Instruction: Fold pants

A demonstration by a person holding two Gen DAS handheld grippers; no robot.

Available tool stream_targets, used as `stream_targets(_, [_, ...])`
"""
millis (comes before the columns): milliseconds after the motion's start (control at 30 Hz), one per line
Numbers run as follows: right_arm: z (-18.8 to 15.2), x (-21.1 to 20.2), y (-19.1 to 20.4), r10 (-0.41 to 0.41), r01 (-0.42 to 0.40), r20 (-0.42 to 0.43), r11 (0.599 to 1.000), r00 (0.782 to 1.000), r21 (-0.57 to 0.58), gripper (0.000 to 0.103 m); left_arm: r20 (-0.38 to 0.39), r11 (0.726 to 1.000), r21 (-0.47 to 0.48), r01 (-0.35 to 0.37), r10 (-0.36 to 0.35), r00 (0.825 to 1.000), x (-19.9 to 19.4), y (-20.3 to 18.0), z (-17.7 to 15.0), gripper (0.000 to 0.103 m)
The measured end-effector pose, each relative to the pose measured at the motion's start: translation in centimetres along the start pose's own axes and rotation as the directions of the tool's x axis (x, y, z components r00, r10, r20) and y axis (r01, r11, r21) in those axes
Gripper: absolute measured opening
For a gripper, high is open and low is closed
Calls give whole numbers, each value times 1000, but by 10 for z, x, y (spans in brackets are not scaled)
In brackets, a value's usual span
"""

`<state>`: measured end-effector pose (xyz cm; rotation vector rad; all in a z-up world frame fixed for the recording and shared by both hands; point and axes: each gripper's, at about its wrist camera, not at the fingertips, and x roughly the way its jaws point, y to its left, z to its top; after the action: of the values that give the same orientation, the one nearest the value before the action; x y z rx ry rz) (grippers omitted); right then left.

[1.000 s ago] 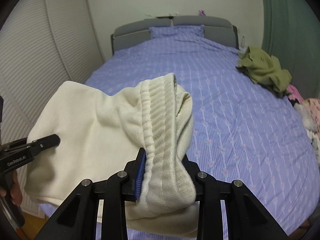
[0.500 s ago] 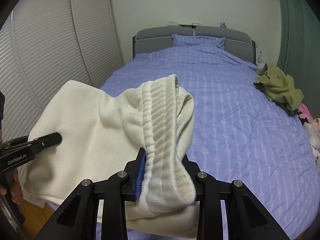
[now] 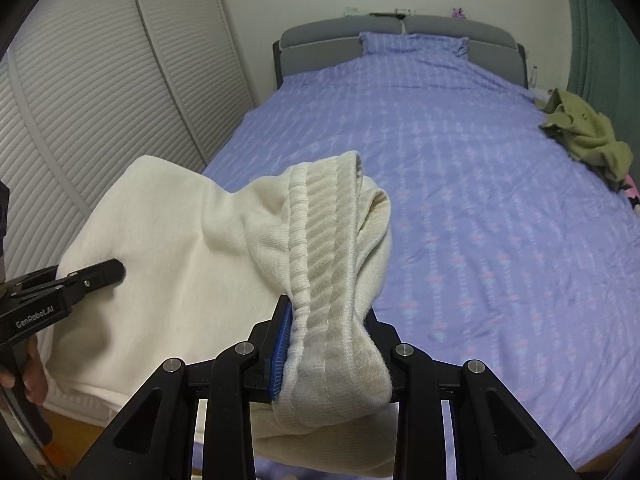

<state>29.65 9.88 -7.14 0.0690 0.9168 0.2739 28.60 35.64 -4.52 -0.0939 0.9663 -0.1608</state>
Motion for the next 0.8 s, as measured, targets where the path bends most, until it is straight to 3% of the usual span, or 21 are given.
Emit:
stream_targets(233, [11, 55, 58, 26, -27, -43, 999, 999, -25, 32, -26, 1000, -4, -15, 15, 1000, 28, 75, 7, 30])
stream_targets(567, [34, 159, 92, 30, -32, -149, 999, 988, -10, 32, -106, 998, 25, -52, 55, 993, 108, 157, 28, 30])
stream_targets(700, [41, 197, 100, -3, -4, -179, 999, 984, -41, 32, -138, 993, 74, -90, 100, 985, 143, 171, 35, 32])
stream_targets(767, [38, 222, 102, -9, -6, -234, 998, 972, -62, 35, -171, 985, 98, -140, 156, 973, 166, 177, 33, 39])
stream_targets(800, [34, 239, 102, -9, -10, -294, 998, 956, -63, 37, -202, 980, 100, -170, 187, 961, 178, 182, 30, 42])
